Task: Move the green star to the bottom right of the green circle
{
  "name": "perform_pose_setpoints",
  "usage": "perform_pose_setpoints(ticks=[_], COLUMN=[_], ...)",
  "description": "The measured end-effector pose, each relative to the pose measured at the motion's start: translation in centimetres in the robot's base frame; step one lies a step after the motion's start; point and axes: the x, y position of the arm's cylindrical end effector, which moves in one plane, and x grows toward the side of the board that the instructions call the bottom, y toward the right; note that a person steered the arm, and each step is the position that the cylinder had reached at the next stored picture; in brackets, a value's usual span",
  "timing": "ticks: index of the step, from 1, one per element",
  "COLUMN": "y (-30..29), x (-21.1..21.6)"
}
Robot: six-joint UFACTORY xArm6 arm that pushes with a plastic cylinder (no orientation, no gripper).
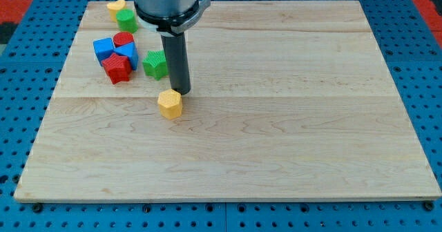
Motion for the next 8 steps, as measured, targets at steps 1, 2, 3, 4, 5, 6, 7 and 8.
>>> perform_pose_setpoints(ticks=[1,2,3,4,5,6,7,8], y=[-1.8,-2.1,-5.0,-4.9,-4.6,0.1,5.5,4.8], x=[-1.6,0.1,-2.9,-8.1,-10.4,-7.5,-6.7,-9.9])
